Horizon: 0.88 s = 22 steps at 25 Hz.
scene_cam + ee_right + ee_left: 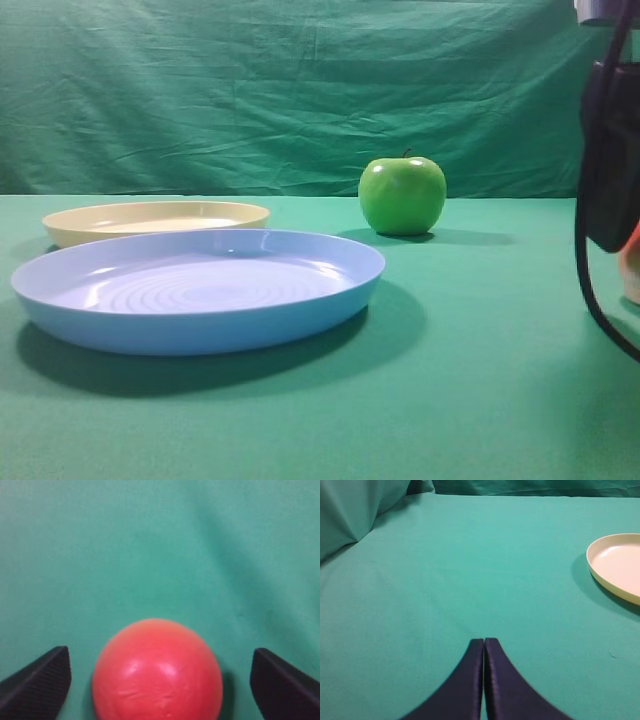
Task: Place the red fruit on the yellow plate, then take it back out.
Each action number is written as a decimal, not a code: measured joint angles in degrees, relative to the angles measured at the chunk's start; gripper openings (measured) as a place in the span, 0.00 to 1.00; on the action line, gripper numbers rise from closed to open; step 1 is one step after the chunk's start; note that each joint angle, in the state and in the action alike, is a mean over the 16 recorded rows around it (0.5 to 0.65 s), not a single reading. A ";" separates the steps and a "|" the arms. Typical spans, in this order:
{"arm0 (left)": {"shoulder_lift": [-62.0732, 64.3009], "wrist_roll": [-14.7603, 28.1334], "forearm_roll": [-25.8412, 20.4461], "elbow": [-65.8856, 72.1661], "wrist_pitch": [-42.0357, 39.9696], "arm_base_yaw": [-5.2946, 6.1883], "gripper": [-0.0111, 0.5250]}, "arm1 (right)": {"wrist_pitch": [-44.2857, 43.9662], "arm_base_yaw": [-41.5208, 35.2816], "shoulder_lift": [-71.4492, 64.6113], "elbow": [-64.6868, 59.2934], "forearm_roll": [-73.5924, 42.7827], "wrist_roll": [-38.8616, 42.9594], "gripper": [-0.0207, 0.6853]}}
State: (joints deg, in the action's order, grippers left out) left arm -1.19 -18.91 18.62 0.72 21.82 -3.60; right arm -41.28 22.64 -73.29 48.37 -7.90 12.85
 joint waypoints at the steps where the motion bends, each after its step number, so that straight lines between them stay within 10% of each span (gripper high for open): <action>1: 0.00 0.00 0.00 0.00 0.00 0.00 0.02 | -1.38 0.00 1.80 0.86 0.06 -0.01 0.58; 11: 0.00 0.00 0.00 0.00 0.00 0.00 0.02 | -7.68 0.00 20.95 3.65 1.84 -0.09 0.10; 22: 0.00 0.00 0.00 0.00 0.00 0.00 0.02 | -11.91 0.00 37.18 2.43 4.90 0.23 0.03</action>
State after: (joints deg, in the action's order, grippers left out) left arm -1.19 -18.91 18.62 0.72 21.82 -3.60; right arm -53.18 22.64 -36.11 50.80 -3.00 13.08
